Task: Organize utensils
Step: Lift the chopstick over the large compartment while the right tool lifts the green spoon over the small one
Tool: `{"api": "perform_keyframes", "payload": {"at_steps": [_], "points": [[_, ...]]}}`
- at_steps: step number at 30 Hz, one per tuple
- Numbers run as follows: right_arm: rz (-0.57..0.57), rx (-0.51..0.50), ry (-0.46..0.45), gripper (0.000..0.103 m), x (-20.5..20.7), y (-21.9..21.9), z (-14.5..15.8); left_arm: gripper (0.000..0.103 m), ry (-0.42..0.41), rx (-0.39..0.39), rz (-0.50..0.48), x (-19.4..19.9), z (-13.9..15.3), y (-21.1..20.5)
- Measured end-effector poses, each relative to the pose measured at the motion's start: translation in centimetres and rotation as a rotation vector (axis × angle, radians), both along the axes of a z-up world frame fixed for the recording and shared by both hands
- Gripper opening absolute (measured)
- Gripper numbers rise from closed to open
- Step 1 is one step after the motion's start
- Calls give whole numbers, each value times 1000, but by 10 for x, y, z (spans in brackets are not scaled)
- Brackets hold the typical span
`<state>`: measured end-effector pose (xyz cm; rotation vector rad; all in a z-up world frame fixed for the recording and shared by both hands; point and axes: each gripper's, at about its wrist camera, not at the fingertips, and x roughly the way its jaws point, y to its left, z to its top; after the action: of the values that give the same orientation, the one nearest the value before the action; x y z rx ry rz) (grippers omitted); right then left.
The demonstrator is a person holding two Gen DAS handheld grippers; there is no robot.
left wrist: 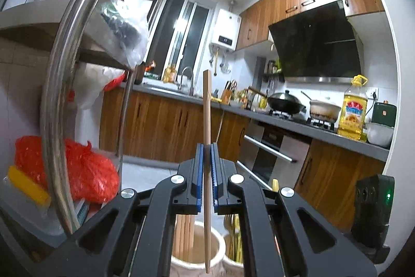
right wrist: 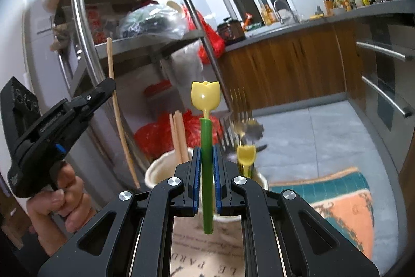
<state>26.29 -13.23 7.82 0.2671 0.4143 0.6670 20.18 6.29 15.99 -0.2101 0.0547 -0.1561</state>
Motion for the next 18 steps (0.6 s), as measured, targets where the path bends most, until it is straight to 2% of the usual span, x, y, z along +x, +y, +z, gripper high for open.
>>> {"api": "perform_keyframes", "payload": {"at_steps": [5,8,12,18], "points": [[-30,-4,-43,10,8,4,1,5,-48,0,42,8,-4,1],[-56,-9,-59,10,16,8,-3,5,-42,-12,60,16,-11,3],[-75,-60,-57,10,23,17,-12,5,20,22,82,30,-29,-2],[-94,-153,-37,10,20,23,-27,5,117,68,99,32,-51,-6]]}}
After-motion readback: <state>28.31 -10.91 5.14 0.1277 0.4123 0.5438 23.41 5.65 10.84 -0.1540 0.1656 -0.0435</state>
